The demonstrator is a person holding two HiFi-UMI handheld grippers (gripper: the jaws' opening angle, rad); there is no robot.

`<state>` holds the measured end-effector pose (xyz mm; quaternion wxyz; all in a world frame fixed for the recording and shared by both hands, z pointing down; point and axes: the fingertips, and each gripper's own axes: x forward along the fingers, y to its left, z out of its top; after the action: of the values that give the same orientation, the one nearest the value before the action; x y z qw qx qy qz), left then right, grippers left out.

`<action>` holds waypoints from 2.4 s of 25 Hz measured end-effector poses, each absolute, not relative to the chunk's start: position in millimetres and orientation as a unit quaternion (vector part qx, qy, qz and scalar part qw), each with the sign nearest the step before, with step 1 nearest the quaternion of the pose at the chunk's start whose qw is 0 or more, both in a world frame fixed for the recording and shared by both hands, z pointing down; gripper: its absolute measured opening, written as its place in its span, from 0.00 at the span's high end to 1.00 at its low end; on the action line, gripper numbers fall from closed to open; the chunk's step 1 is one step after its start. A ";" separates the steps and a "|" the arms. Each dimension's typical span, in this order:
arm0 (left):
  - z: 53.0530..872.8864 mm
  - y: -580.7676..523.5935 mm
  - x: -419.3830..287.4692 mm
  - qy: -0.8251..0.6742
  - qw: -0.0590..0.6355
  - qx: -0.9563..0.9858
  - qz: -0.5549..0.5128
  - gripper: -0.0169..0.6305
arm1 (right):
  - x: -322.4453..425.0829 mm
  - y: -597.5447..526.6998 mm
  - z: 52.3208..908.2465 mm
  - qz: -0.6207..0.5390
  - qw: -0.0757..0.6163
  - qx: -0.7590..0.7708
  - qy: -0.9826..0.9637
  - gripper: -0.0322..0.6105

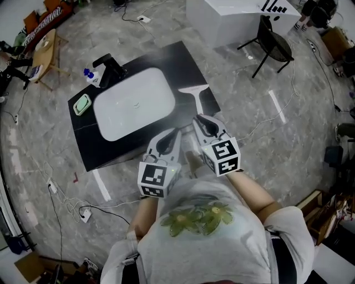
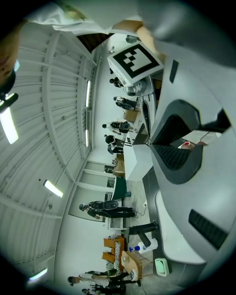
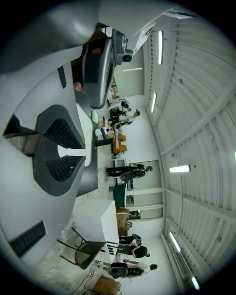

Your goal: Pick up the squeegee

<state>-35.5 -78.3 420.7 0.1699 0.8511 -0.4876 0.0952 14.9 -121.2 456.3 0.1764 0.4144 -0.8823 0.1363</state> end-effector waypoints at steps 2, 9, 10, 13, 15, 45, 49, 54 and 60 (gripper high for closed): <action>424.9 -84.4 -35.1 -0.484 0.175 0.852 0.097 0.96 | 18.8 -129.7 464.2 0.152 0.176 0.422 -0.876 0.91; 436.4 -102.3 -31.4 -0.465 0.201 0.856 0.100 0.96 | 27.1 -155.0 492.3 0.199 0.186 0.446 -0.853 0.91; 437.9 -105.2 -31.0 -0.464 0.204 0.856 0.102 0.96 | 27.2 -158.1 496.8 0.203 0.191 0.447 -0.850 0.91; 442.3 -113.2 -30.3 -0.454 0.227 0.856 0.102 0.96 | 26.4 -167.8 508.2 0.212 0.198 0.451 -0.844 0.91; 444.0 -118.0 -30.4 -0.451 0.235 0.855 0.104 0.96 | 26.8 -174.3 513.6 0.212 0.203 0.455 -0.840 0.90; 487.4 -165.5 -33.5 -0.419 0.256 0.856 0.161 0.96 | 42.6 -235.1 617.1 0.273 0.286 0.485 -0.780 0.76; 493.5 -172.0 -37.7 -0.421 0.264 0.851 0.168 0.96 | 41.2 -241.8 625.0 0.278 0.288 0.489 -0.775 0.74; 498.6 -179.0 -40.9 -0.425 0.268 0.847 0.174 0.96 | 42.4 -249.6 637.2 0.277 0.294 0.497 -0.768 0.74; 504.9 -183.6 -46.2 -0.428 0.277 0.841 0.179 0.96 | 45.5 -252.6 658.0 0.292 0.314 0.500 -0.752 0.74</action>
<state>-46.2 -183.6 504.9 0.2768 0.8413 -0.4284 0.1790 45.5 -252.6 658.0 0.3141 0.5005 -0.7520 0.2922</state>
